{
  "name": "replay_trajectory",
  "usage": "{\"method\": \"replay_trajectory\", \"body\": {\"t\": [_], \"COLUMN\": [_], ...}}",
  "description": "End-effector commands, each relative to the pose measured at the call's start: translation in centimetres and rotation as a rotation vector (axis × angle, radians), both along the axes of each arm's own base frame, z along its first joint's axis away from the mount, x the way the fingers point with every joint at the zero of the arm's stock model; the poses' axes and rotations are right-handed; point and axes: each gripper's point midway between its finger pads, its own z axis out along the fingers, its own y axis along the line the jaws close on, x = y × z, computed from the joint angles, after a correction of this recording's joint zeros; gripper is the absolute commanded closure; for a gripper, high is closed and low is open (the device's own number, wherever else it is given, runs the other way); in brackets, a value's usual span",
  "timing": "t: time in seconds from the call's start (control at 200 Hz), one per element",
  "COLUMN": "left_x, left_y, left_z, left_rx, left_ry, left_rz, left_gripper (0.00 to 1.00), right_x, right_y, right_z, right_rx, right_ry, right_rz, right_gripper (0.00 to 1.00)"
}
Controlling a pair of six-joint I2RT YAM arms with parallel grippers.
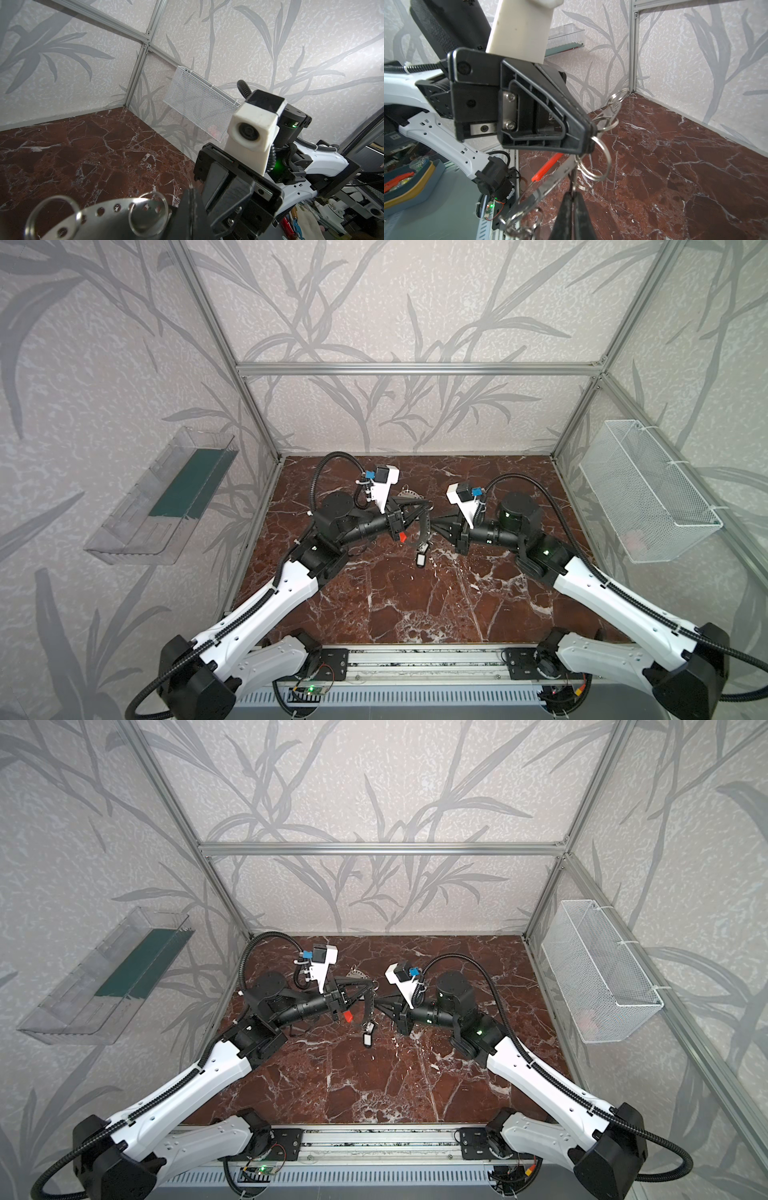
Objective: Put the keys on the keyring
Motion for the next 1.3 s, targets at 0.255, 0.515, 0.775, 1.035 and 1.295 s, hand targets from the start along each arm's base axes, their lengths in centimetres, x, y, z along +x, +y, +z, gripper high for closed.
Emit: {"method": "replay_trajectory", "body": {"t": [0.255, 0.515, 0.775, 1.035, 1.295], "left_x": [0.5, 0.6, 0.2, 0.1, 0.3], "left_y": [0.5, 0.2, 0.3, 0.2, 0.1], "left_z": [2.2, 2.3, 2.5, 2.7, 2.6], "left_rx": [-0.072, -0.078, -0.076, -0.079, -0.079], "left_ry": [-0.048, -0.044, -0.050, -0.054, -0.050], "left_rz": [0.048, 0.033, 0.022, 0.017, 0.015], "left_gripper": [1.00, 1.00, 1.00, 1.00, 1.00], "right_x": [1.7, 2.2, 3.1, 3.3, 2.8], "right_y": [-3.5, -3.4, -1.7, -1.1, -1.0], "right_z": [1.1, 5.0, 7.4, 7.2, 6.9], "right_rx": [0.113, 0.294, 0.435, 0.430, 0.421], "right_ry": [0.080, 0.094, 0.161, 0.178, 0.195], "right_rz": [-0.122, -0.064, 0.048, 0.074, 0.103], "right_gripper": [0.72, 0.71, 0.70, 0.77, 0.86]}}
